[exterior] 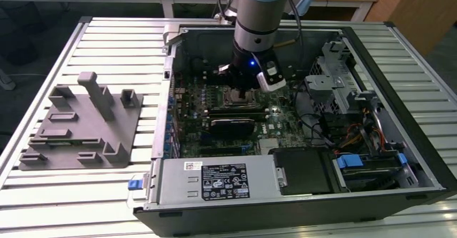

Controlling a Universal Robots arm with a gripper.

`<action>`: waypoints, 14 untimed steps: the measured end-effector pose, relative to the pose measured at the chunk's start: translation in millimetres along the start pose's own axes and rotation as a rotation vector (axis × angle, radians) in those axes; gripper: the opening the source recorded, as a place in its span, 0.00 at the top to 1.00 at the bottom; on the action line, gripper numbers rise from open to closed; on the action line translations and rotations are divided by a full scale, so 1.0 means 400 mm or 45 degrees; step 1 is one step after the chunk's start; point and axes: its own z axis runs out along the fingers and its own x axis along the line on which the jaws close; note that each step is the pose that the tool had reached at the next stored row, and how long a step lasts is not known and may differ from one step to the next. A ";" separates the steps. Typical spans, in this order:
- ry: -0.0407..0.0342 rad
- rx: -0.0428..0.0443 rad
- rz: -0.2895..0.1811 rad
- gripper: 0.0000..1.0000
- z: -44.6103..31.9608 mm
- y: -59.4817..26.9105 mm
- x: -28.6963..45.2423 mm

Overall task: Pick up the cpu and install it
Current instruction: 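Install the second cpu locking lever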

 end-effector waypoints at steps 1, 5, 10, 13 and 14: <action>-0.0001 0.000 0.000 0.89 0.000 0.000 0.000; -0.0064 0.000 -0.001 0.89 0.000 0.000 0.002; -0.0808 -0.007 -0.011 0.89 0.002 -0.001 0.010; -0.0829 -0.007 -0.011 0.89 0.001 -0.001 0.010; -0.0829 -0.006 -0.011 0.89 -0.002 -0.001 0.010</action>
